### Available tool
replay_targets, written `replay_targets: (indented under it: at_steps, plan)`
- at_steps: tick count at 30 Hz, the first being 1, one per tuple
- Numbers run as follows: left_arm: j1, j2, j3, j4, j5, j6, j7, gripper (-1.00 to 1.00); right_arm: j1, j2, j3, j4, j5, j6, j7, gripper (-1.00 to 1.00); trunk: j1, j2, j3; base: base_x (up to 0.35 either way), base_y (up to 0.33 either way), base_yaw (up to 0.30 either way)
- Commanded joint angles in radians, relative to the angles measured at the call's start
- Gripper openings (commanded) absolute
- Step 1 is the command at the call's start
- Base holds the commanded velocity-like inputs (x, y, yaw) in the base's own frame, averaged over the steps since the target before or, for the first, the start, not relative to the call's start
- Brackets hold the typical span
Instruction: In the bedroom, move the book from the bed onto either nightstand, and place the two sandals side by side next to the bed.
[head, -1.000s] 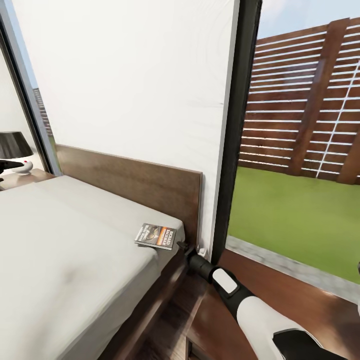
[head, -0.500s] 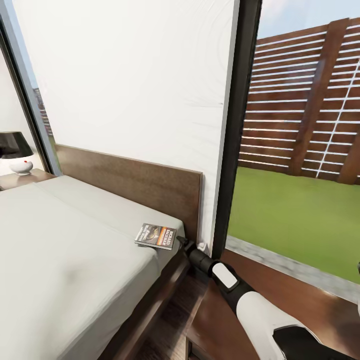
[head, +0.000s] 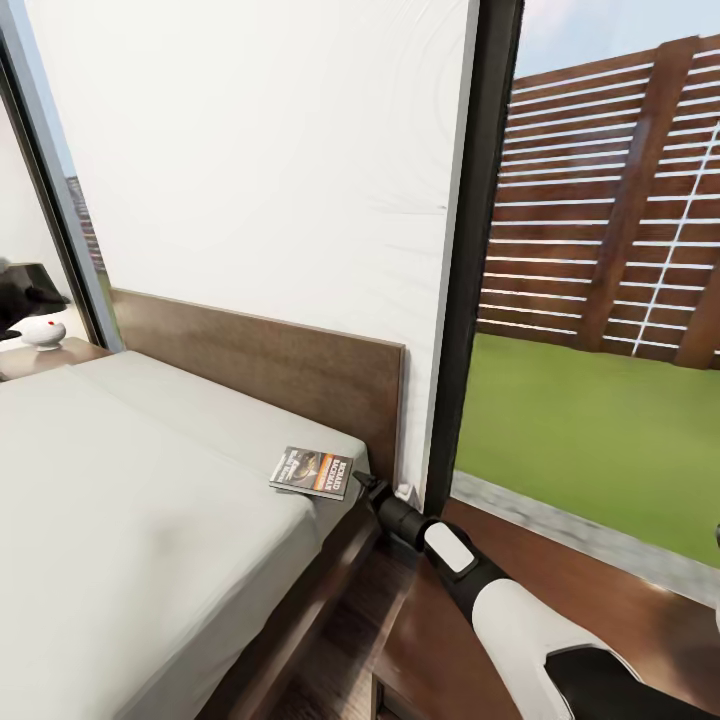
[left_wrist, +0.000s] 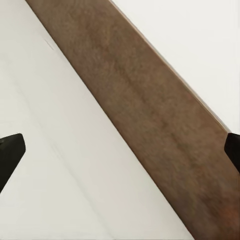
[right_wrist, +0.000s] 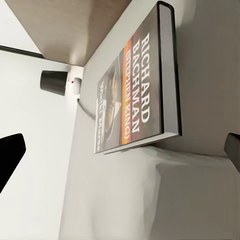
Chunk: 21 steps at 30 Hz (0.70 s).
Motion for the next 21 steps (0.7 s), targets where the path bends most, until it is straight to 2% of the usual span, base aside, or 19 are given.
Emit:
replay_targets:
  at_steps: [1, 8, 21]
  plan:
    - [-0.002, -0.005, -0.001, 0.001, 0.01, 0.004, 0.012, 1.0, -0.001, 0.0, 0.003, 0.001, -0.005, 0.002, 0.001, 1.0, 0.0, 0.0, -0.001, 0.0, 0.0, 0.0]
    - [-0.007, -0.053, -0.007, 0.006, 0.011, 0.005, 0.018, 1.0, -0.001, 0.0, 0.002, 0.002, -0.004, 0.004, 0.006, 1.0, 0.0, 0.0, -0.001, 0.0, 0.0, 0.0]
    - [-0.008, -0.095, -0.011, 0.02, 0.011, 0.004, 0.02, 1.0, -0.001, 0.0, 0.005, -0.005, -0.004, 0.006, 0.013, 1.0, 0.0, 0.0, -0.003, 0.0, 0.0, 0.0]
